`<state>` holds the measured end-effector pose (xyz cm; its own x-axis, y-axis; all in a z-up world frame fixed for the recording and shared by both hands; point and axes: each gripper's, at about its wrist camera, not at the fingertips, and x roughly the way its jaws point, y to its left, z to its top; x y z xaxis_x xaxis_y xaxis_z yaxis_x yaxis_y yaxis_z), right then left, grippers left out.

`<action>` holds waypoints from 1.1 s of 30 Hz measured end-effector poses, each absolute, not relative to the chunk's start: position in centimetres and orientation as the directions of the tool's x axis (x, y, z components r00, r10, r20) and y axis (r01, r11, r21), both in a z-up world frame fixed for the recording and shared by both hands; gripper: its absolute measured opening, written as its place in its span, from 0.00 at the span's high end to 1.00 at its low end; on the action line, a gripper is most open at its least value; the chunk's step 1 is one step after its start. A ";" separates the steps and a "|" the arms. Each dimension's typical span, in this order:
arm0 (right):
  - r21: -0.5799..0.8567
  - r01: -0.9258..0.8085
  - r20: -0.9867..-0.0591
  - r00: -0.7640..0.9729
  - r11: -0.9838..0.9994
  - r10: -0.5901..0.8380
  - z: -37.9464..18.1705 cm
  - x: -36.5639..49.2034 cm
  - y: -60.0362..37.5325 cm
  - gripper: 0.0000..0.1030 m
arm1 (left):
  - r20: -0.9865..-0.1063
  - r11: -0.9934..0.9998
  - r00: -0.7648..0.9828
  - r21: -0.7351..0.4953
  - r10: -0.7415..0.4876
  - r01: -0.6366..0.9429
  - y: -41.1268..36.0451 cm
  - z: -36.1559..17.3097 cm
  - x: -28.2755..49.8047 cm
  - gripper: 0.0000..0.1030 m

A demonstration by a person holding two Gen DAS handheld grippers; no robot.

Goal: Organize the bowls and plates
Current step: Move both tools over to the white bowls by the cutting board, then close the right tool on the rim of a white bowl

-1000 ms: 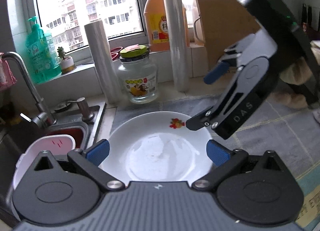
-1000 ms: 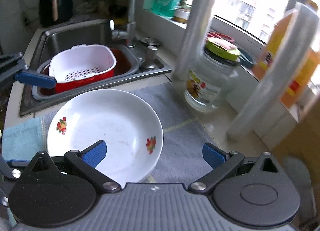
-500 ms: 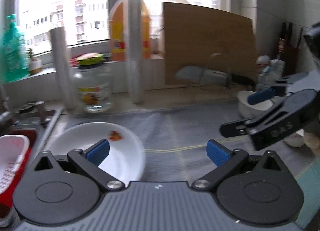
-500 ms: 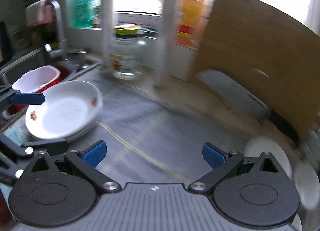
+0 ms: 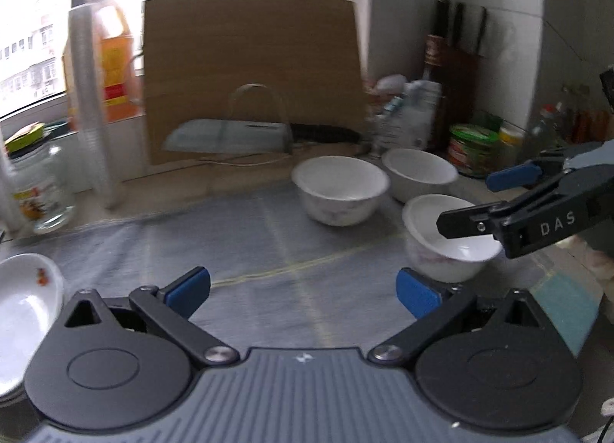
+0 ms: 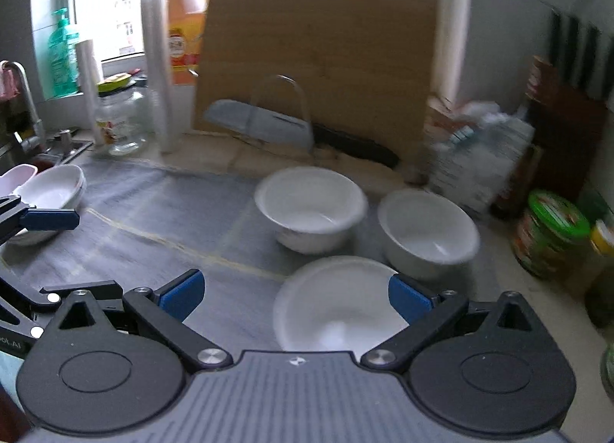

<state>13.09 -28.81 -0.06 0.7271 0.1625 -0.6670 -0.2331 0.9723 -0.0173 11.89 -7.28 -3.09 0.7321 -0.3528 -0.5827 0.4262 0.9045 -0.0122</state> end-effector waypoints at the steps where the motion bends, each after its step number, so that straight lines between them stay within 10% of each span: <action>1: -0.013 -0.227 -0.668 0.727 0.974 0.161 -0.2 12.9 -29.6 0.00 | -0.584 0.901 0.729 -0.012 -0.358 0.433 -8.0 -3.2 11.8 0.01; 33: 0.091 -0.305 -0.715 0.642 0.948 0.276 -3.3 16.3 -37.3 0.00 | -0.640 0.837 0.651 0.022 -0.408 0.547 -21.0 -8.5 13.7 0.02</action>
